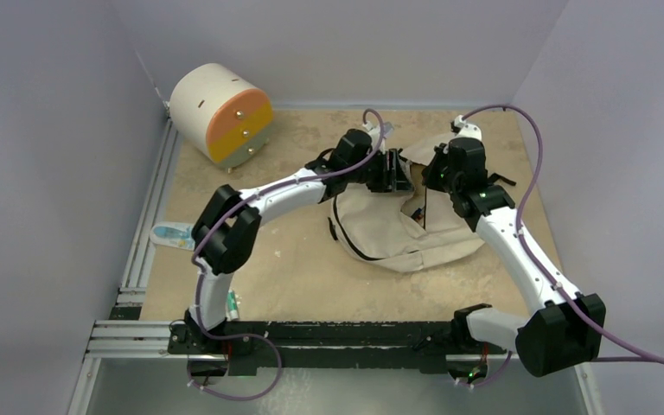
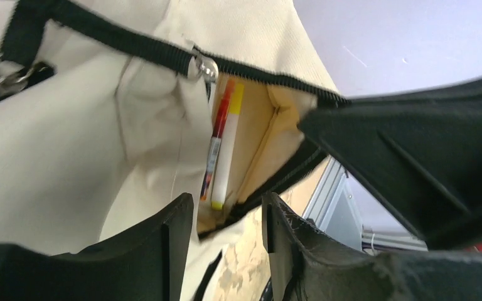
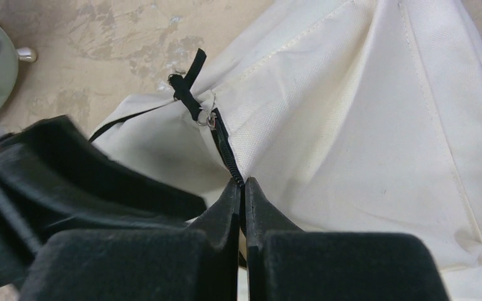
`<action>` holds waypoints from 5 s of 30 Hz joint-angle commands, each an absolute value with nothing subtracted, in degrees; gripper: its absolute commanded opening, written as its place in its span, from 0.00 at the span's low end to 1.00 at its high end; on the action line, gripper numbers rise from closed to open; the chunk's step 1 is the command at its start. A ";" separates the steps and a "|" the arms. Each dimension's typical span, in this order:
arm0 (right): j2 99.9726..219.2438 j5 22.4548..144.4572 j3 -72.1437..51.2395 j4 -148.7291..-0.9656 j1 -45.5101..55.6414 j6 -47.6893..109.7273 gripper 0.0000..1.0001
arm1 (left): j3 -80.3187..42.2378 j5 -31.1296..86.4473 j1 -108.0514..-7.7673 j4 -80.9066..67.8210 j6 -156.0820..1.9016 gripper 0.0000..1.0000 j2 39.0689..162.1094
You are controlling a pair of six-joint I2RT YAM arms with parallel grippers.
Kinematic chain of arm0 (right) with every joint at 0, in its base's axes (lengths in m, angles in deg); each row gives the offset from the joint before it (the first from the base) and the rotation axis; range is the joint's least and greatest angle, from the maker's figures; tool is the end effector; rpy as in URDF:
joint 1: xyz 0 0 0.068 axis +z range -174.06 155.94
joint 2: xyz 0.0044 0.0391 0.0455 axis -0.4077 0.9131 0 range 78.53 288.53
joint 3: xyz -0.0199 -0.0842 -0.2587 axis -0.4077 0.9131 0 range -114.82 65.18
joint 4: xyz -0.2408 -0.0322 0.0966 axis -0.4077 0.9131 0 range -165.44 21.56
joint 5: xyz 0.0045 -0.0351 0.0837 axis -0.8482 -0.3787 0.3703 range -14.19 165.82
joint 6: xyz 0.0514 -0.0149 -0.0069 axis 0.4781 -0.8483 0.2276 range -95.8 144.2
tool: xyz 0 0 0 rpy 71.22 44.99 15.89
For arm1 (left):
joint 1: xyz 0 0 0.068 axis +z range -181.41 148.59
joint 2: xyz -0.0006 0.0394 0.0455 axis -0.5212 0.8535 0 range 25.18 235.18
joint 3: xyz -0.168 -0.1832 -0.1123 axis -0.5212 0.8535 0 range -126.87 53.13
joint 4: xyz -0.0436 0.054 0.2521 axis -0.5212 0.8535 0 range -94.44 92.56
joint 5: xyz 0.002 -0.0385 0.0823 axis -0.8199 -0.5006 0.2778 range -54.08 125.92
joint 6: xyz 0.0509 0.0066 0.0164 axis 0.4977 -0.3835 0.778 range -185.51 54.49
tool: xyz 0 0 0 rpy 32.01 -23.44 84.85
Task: Pack the student bag
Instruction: Place the stationery in the student bag, then pick up the stationery from the center of the board.
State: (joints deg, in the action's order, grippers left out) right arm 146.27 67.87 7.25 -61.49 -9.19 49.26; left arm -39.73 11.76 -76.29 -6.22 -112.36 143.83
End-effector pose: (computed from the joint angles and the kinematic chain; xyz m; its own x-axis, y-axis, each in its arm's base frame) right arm 0.2638 0.0650 0.3312 -0.4086 0.3254 -0.8527 0.0454 0.9404 0.3371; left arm 0.3373 -0.3564 0.2492 -0.8601 -0.0829 -0.5033 0.4112 0.4712 -0.7803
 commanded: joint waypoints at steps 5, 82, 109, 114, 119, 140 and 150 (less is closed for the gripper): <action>143.75 66.88 7.38 -66.06 -9.26 50.63 0.00 | -28.46 18.21 -74.41 -0.01 -106.45 0.44 124.89; 145.14 72.87 9.58 -71.35 -9.29 50.92 0.00 | 18.52 60.71 -65.06 53.37 -151.62 0.65 95.13; 144.24 72.45 8.57 -70.00 -9.22 50.65 0.00 | 20.35 49.02 -65.07 45.34 -139.00 0.66 97.32; 143.71 72.48 8.89 -69.65 -9.21 50.74 0.00 | 20.18 46.29 -64.99 44.39 -135.43 0.67 97.17; 143.43 72.43 9.02 -69.47 -9.29 50.92 0.00 | 19.75 45.02 -65.00 44.17 -134.00 0.65 98.26; 143.92 72.12 9.36 -71.14 -9.21 50.92 0.00 | 14.33 52.06 -65.07 53.67 -140.46 0.66 94.68; 143.81 72.23 9.79 -71.64 -9.23 51.00 0.00 | 9.39 50.58 -65.01 66.50 -150.10 0.73 94.13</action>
